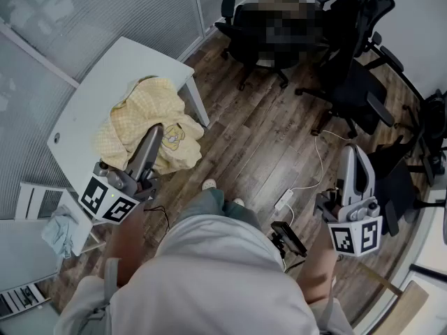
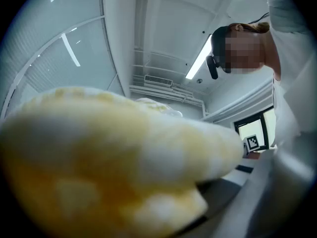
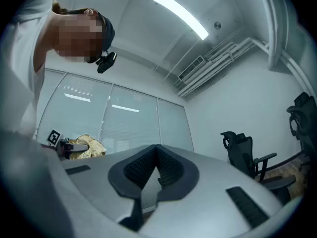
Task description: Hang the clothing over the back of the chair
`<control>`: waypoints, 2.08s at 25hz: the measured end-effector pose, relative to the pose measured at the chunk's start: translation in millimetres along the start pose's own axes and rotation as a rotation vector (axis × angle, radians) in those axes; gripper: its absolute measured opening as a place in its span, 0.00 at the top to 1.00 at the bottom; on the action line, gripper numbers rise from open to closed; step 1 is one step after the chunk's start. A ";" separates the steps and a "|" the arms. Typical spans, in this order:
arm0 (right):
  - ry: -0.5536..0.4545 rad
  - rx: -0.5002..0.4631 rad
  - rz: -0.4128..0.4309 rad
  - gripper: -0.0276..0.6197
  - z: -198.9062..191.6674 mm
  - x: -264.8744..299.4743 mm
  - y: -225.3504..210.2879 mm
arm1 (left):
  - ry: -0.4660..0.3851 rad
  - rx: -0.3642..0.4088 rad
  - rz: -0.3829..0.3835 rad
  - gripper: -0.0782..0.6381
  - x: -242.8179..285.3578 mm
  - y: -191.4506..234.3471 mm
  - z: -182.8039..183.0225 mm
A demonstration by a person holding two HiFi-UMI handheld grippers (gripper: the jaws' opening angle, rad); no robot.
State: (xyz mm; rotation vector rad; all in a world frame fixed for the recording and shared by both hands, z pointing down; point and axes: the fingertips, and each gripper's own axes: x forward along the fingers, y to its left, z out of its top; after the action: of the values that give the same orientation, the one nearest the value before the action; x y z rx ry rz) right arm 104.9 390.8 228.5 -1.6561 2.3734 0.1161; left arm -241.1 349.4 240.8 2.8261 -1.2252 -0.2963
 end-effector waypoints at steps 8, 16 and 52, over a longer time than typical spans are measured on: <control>0.020 -0.023 0.005 0.93 -6.3 7.6 12.8 | 0.032 0.021 -0.021 0.73 5.2 4.8 -16.8; 0.035 0.021 0.029 0.93 -7.7 -1.0 11.7 | 0.053 0.027 -0.009 0.73 3.5 -0.1 -25.7; 0.031 0.010 -0.080 0.92 -14.6 69.2 -6.6 | 0.034 0.051 -0.081 0.73 83.0 76.8 -17.9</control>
State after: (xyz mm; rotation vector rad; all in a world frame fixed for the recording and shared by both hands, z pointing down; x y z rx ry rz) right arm 86.3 322.3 226.2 -1.7584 2.3217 0.0648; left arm -237.4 235.7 254.6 2.9159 -1.1302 -0.2226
